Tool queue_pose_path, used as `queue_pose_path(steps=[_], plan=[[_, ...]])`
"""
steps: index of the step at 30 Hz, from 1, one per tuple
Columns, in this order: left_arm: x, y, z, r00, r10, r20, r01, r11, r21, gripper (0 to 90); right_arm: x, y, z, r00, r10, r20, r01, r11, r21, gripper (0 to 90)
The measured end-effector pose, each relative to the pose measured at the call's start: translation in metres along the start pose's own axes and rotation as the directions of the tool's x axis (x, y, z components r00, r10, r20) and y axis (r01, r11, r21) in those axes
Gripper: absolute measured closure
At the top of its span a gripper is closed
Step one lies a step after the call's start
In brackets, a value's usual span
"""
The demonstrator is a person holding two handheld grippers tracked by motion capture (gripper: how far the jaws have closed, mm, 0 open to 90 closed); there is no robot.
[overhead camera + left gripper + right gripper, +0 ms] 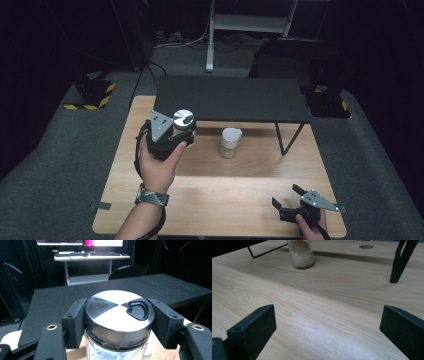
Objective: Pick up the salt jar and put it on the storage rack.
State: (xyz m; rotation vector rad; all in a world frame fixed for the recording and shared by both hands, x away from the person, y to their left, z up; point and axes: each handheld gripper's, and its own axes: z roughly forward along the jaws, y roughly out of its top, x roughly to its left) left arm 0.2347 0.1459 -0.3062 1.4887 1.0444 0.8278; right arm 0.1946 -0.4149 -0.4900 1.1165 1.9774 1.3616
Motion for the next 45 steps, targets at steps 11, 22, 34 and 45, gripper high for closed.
queue_pose_path(steps=[11, 22, 34, 45], plan=[[0.003, 0.017, 0.011, 0.9993, 0.0, -0.037, 0.0, 0.9999, -0.012, 35.1, -0.001, 0.0, 0.0, 1.0, 0.003, -0.004, -0.003, 1.0, -0.001, 0.6], [0.006, 0.025, 0.027, 0.9976, -0.022, -0.066, 0.02, 0.9996, -0.018, 35.1, -0.002, 0.0, 0.0, 0.9999, 0.004, -0.01, -0.004, 1.0, -0.002, 0.6], [0.007, 0.04, 0.045, 0.9953, -0.001, -0.097, 0.0, 1.0, -0.004, 35.2, -0.002, -0.001, 0.0, 0.9999, 0.006, -0.008, -0.006, 1.0, -0.006, 0.6], [0.006, 0.056, 0.075, 0.9926, 0.006, -0.121, -0.006, 1.0, 0.001, 35.1, -0.005, -0.002, 0.0, 0.9997, 0.018, -0.016, -0.018, 0.9998, -0.011, 0.6]])
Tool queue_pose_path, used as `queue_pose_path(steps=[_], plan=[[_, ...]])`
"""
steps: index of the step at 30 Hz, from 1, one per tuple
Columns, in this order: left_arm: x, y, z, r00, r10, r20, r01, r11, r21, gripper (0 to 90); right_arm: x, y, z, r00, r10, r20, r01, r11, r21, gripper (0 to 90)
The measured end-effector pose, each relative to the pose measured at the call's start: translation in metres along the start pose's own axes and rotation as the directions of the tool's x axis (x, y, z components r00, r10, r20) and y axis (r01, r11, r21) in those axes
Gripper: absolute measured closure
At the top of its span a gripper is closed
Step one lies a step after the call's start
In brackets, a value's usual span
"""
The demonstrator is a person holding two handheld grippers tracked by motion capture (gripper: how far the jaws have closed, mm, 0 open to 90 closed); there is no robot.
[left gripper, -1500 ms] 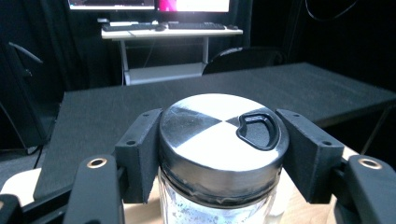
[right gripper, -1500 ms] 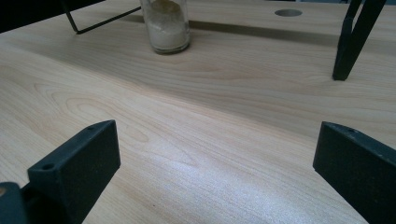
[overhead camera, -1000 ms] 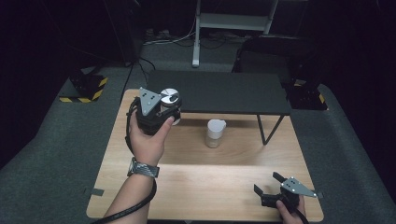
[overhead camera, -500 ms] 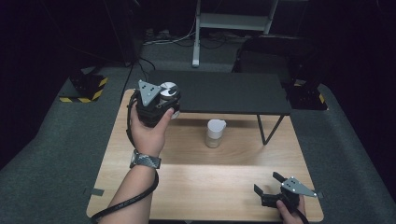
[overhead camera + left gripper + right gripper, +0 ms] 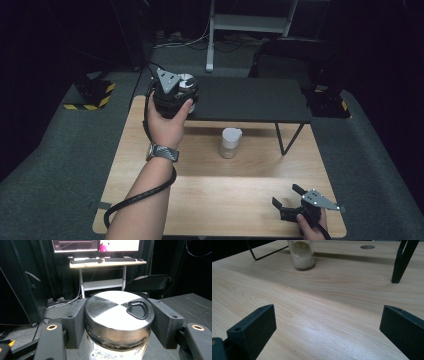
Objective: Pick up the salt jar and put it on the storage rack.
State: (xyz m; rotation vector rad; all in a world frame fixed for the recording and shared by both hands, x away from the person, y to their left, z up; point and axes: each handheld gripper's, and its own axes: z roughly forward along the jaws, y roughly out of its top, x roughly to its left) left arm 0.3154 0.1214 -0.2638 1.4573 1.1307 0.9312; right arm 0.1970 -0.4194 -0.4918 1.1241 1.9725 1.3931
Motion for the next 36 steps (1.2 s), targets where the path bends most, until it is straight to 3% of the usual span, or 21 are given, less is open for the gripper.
queue_pose_path(steps=[9, 16, 36], plan=[[-0.002, 0.0, 0.03, 0.9998, -0.009, -0.018, 0.009, 0.9999, 0.013, 35.1, 0.001, -0.001, -0.001, 1.0, -0.001, 0.006, 0.001, 1.0, -0.006, 0.6], [-0.004, -0.005, 0.043, 0.9997, -0.014, -0.019, 0.015, 0.9994, 0.03, 35.1, 0.001, -0.002, -0.002, 1.0, 0.001, 0.001, -0.001, 0.9999, -0.011, 0.6], [-0.001, -0.014, 0.046, 0.9989, -0.047, -0.008, 0.047, 0.9986, 0.023, 34.9, 0.001, -0.003, -0.003, 1.0, -0.004, -0.002, 0.004, 0.9999, -0.01, 0.6]])
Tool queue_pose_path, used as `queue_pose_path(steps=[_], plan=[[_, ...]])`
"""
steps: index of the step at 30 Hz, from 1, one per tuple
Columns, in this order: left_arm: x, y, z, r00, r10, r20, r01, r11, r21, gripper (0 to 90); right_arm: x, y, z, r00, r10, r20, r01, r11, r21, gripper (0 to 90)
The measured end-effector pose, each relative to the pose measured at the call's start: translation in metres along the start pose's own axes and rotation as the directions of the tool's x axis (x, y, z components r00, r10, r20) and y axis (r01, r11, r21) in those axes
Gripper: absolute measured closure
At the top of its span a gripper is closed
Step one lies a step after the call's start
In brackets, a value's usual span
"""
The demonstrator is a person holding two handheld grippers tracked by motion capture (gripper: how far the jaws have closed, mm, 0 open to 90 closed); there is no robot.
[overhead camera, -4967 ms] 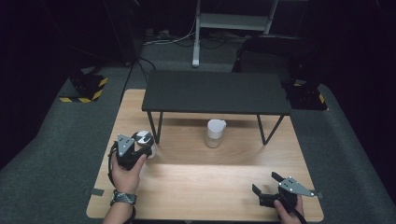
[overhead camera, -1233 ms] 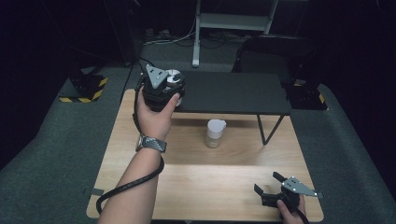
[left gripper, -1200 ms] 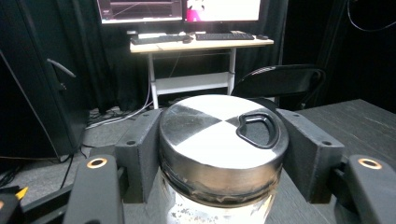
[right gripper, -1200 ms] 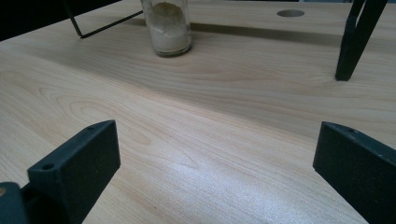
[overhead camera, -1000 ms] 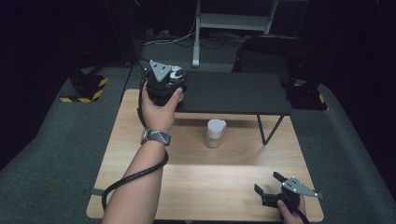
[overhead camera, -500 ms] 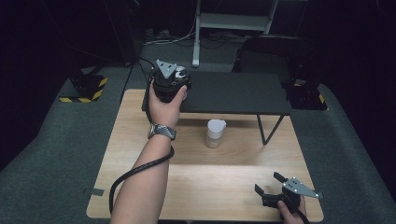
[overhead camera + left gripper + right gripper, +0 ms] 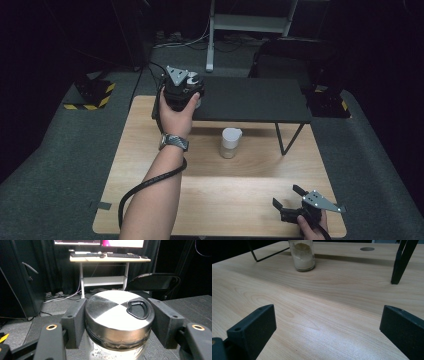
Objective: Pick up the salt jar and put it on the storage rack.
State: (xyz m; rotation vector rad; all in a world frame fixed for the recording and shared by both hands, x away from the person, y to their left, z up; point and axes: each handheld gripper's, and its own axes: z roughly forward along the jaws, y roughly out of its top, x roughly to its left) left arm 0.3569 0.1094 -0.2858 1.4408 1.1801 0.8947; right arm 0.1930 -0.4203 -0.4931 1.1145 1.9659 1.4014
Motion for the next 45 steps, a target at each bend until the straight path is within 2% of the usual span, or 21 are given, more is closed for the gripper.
queue_pose_path(steps=[15, 24, 31, 36, 38, 45], plan=[[0.001, -0.008, -0.001, 1.0, -0.005, 0.001, 0.005, 0.9996, -0.029, 34.4, 0.0, 0.0, 0.0, 1.0, 0.0, 0.001, 0.0, 1.0, 0.0, 0.6], [0.001, -0.012, -0.001, 1.0, -0.005, -0.002, 0.005, 0.9995, -0.03, 30.7, 0.0, 0.0, 0.0, 1.0, 0.0, 0.0, 0.0, 1.0, 0.0, 0.6], [0.003, -0.014, -0.003, 0.9999, -0.012, -0.002, 0.012, 0.9992, -0.037, 24.2, 0.0, 0.0, 0.0, 1.0, 0.0, 0.0, 0.0, 1.0, 0.0, 0.6], [0.005, -0.015, -0.005, 0.9998, -0.017, 0.002, 0.017, 0.9991, -0.039, 15.5, 0.0, 0.0, 0.0, 1.0, -0.001, 0.0, 0.001, 1.0, 0.002, 0.6], [0.003, -0.015, -0.005, 0.9997, -0.022, -0.011, 0.021, 0.9991, -0.035, 8.6, 0.0, 0.0, 0.0, 1.0, -0.001, -0.001, 0.001, 1.0, 0.001, 0.5], [0.004, -0.019, -0.01, 0.9998, -0.018, -0.007, 0.018, 0.9989, -0.044, 5.2, 0.0, 0.0, 0.0, 1.0, -0.002, -0.001, 0.002, 1.0, 0.0, 0.6]])
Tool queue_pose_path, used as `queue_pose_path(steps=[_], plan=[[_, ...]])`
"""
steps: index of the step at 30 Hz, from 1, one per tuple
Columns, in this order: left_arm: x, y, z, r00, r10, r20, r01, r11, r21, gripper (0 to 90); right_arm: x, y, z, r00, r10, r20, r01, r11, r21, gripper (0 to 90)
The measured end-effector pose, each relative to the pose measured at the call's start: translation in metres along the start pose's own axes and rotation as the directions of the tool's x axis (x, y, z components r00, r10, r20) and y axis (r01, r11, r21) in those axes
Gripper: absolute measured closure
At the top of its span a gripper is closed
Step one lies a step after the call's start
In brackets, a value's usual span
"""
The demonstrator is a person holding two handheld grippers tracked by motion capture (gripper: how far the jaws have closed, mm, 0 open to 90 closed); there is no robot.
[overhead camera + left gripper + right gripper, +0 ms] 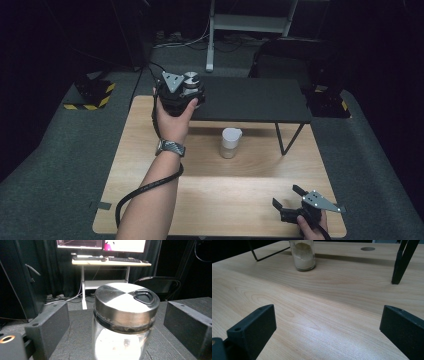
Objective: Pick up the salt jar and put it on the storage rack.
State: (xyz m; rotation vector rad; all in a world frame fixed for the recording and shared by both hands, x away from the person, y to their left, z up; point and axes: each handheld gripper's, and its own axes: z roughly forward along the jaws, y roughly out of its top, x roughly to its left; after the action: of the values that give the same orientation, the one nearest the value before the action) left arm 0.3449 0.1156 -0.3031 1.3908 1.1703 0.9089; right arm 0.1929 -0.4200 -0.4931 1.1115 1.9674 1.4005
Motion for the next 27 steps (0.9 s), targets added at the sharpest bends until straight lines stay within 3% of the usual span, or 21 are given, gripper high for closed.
queue_pose_path(steps=[4, 10, 21, 27], plan=[[0.002, -0.004, -0.004, 0.9999, 0.006, 0.014, -0.006, 1.0, -0.006, 1.9, 0.0, 0.0, 0.0, 1.0, 0.0, 0.0, 0.0, 1.0, 0.001, 0.6], [0.003, -0.009, -0.01, 0.9982, 0.05, 0.033, -0.05, 0.9986, -0.017, 0.3, 0.0, -0.001, -0.001, 1.0, 0.008, 0.0, -0.008, 1.0, -0.005, 0.5], [0.01, -0.016, -0.02, 0.9987, 0.028, 0.043, -0.027, 0.9994, -0.022, 0.3, -0.002, -0.001, 0.001, 1.0, 0.003, -0.006, -0.003, 1.0, -0.005, 0.5], [0.01, -0.018, -0.03, 0.998, 0.04, 0.05, -0.038, 0.9984, -0.041, 0.3, -0.002, 0.0, 0.001, 1.0, 0.0, -0.007, 0.0, 1.0, -0.001, 0.5]])
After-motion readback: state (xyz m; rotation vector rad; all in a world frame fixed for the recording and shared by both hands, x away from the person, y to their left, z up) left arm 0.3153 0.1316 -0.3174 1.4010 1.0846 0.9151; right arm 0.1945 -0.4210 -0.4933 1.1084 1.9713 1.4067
